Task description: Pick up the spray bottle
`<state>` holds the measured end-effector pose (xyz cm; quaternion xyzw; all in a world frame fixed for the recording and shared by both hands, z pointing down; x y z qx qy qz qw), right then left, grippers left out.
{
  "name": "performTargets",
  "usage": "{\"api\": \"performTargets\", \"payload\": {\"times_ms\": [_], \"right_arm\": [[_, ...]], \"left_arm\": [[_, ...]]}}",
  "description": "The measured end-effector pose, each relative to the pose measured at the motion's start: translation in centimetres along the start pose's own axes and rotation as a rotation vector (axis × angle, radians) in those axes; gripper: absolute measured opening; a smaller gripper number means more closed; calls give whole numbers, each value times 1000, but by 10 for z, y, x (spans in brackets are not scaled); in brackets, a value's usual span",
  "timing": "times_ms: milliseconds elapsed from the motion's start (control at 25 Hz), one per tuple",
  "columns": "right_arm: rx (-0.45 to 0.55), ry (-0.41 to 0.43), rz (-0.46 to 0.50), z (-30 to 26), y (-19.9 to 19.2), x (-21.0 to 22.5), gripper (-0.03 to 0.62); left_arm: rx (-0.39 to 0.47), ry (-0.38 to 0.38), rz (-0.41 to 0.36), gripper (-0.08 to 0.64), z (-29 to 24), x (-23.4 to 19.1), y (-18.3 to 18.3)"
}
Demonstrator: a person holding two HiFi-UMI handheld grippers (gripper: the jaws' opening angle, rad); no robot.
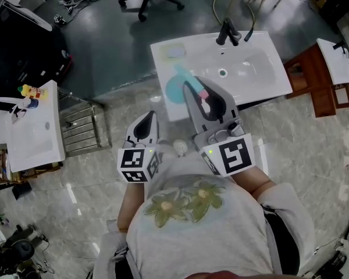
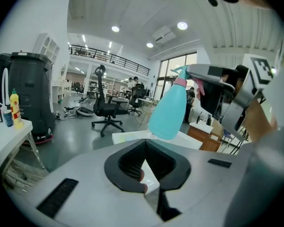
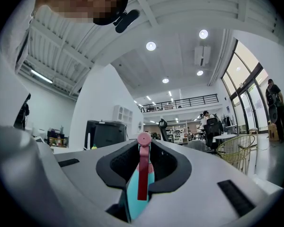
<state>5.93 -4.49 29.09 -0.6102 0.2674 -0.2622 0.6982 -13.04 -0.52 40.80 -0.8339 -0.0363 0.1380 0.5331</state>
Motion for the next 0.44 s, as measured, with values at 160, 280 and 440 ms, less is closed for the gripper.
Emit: {"api": "performTargets", "payload": {"times_ms": [160,280,440], "right_arm": [[-15,3,0,0,-1,0,72],[-18,4,-1,-2,-3,2,72],[-32,-4,-5,-1,-10,7,72]], "left_arm": [[-7,4,8,6,1,0,-2],[-2,6,9,6,1,0,-1],[10,5,12,6,0,2,-1]]}}
Point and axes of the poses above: the fingertips, and each gripper's own axes: z backward along the fingers, x to its right, y out of its top, the point moved 10 cm from there along z, backward along the fingers, and after that the axes turned 7 degrees about y, right-handed, at the moved point
